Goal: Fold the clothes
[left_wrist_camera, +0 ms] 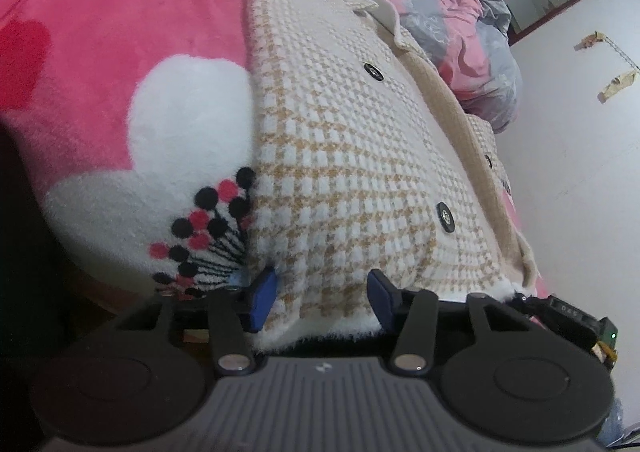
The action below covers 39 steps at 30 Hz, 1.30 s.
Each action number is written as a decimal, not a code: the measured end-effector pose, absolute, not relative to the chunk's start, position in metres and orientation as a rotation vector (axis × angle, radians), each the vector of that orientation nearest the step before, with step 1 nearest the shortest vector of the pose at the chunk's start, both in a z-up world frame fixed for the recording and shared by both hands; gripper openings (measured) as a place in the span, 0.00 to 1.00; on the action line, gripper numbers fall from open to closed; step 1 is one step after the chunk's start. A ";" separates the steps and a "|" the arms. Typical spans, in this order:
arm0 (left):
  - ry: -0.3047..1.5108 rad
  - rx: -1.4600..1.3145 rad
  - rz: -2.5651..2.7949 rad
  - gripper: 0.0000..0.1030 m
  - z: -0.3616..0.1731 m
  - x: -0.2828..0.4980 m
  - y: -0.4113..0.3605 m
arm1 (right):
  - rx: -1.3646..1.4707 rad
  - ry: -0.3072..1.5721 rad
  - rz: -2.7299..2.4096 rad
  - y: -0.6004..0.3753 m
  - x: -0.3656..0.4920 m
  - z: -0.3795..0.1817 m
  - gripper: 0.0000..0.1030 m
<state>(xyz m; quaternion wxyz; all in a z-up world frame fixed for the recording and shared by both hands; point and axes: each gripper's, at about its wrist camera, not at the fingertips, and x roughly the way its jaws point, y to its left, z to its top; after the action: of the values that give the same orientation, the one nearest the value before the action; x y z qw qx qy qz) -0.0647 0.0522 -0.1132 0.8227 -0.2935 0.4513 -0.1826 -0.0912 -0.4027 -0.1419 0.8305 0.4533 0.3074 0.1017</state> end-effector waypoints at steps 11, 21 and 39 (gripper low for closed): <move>0.990 -0.581 -0.461 0.53 -0.124 -0.071 0.050 | 0.915 0.637 0.211 -0.414 -0.124 -0.146 0.08; 0.922 -0.456 -0.520 0.58 -0.090 -0.082 0.067 | 0.829 0.578 0.206 -0.425 -0.139 -0.113 0.16; 0.704 -0.681 -0.147 0.64 -0.086 0.106 0.122 | 0.597 0.590 0.515 -0.325 0.042 -0.031 0.43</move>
<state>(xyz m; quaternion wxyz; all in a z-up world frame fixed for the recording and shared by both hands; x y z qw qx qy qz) 0.1060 0.1220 -0.0856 0.8799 -0.3269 0.3376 -0.0704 0.0421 -0.3253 -0.0311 0.8813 0.2865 0.2832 0.2470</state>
